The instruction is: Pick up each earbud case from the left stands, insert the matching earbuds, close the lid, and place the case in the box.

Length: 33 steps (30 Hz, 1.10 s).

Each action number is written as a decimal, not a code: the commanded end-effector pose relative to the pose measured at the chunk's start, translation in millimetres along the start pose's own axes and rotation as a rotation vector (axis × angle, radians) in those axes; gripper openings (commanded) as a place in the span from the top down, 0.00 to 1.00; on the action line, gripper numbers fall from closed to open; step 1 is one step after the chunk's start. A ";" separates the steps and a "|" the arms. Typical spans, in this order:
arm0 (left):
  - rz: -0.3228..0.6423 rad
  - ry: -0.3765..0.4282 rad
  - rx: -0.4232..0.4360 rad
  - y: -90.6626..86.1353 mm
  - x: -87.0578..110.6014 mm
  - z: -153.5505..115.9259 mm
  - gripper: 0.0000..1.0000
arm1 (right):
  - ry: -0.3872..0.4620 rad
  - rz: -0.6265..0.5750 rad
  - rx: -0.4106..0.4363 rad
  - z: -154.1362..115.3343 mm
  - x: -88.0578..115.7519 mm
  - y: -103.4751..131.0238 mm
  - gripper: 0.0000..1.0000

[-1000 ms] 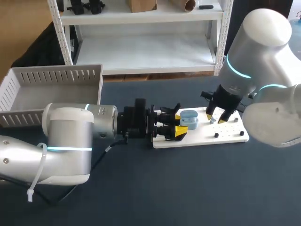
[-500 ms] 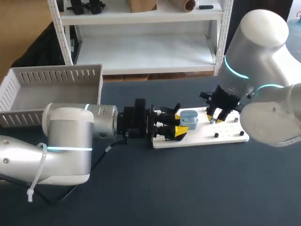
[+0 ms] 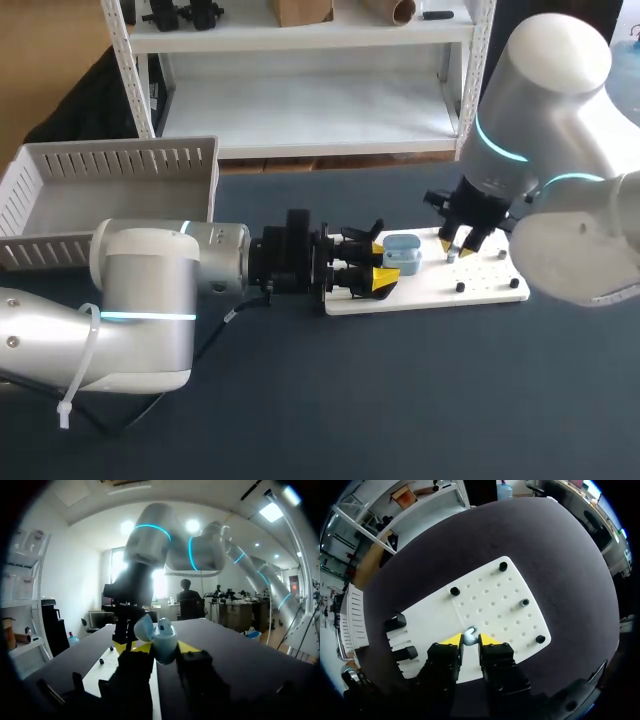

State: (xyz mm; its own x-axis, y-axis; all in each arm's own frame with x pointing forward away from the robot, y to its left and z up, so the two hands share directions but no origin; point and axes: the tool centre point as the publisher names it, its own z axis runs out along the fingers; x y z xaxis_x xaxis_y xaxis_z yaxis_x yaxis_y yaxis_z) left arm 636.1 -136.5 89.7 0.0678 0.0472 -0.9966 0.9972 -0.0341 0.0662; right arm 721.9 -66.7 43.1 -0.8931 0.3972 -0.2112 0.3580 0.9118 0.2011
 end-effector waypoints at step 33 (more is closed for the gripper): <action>0.001 -0.002 0.002 0.7 0.9 0.2 1.00 | 0.026 -0.276 -0.001 -156.3 56.3 0.5 1.00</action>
State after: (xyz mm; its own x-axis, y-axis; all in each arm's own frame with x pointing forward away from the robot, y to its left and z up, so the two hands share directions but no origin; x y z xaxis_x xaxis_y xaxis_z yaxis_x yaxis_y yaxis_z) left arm 636.1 -136.5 89.7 0.0678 0.0472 -0.9966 0.9972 -0.0341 0.0662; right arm 638.5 -60.7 170.8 -0.9629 0.1365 -0.2327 0.1051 0.9842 0.1423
